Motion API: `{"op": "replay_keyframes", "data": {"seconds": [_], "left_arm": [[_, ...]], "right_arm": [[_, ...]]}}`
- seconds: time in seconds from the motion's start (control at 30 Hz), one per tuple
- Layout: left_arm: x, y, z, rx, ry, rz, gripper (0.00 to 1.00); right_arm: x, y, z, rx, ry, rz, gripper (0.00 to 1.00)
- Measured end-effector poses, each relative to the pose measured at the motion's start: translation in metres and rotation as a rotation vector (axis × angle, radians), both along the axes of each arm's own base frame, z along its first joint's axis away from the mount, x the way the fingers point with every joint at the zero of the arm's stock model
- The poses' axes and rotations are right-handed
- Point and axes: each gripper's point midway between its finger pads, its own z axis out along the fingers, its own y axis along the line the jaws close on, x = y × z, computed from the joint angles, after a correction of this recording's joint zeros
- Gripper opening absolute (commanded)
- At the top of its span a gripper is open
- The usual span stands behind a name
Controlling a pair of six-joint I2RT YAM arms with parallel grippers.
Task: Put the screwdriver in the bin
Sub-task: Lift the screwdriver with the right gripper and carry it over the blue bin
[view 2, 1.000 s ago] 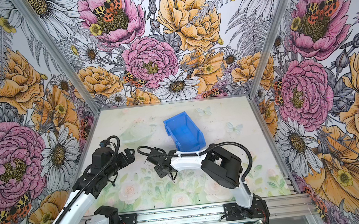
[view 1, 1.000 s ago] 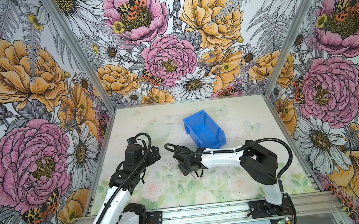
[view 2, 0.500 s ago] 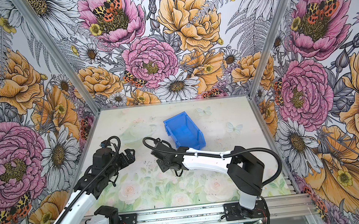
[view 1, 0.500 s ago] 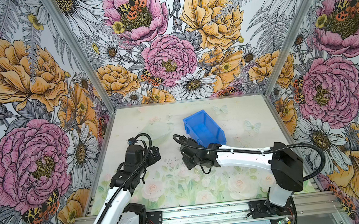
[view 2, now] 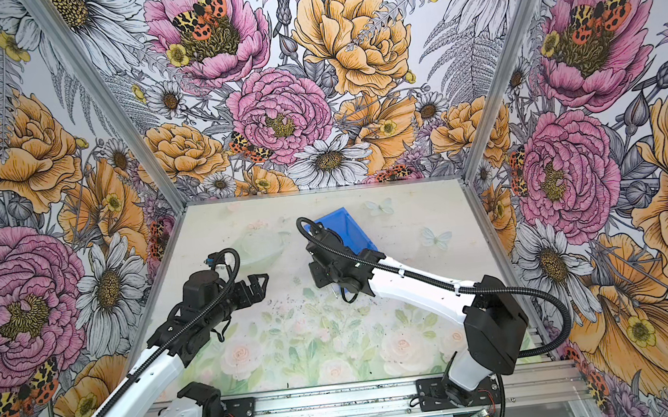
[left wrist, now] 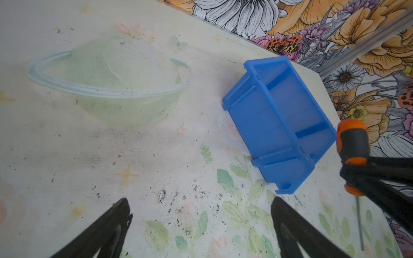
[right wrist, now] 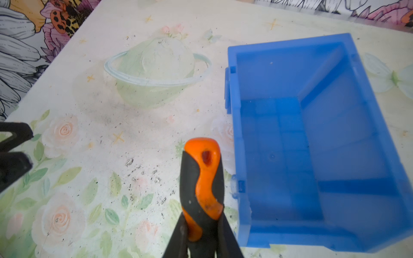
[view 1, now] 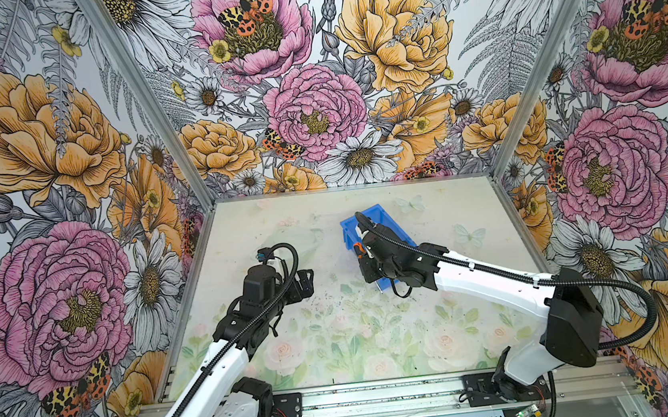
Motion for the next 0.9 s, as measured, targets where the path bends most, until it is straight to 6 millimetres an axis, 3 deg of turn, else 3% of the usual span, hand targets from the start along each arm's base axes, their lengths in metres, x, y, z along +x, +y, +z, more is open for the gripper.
{"op": "replay_keyframes", "data": {"seconds": [0.33, 0.53, 0.67, 0.9], "left_arm": [[0.006, -0.059, 0.003, -0.016, -0.047, -0.21, 0.99], [0.007, -0.081, 0.019, -0.073, -0.111, -0.315, 0.99], [0.007, -0.096, 0.031, -0.085, -0.134, -0.385, 0.99], [0.008, -0.115, 0.049, -0.058, -0.187, -0.479, 0.99]], "right_arm": [[0.048, -0.06, 0.019, -0.032, -0.03, -0.134, 0.0], [0.08, -0.068, 0.033, -0.04, -0.058, -0.157, 0.0], [0.102, -0.067, 0.021, -0.056, -0.037, -0.156, 0.0], [0.131, -0.063, -0.016, -0.107, 0.02, -0.109, 0.0]]}}
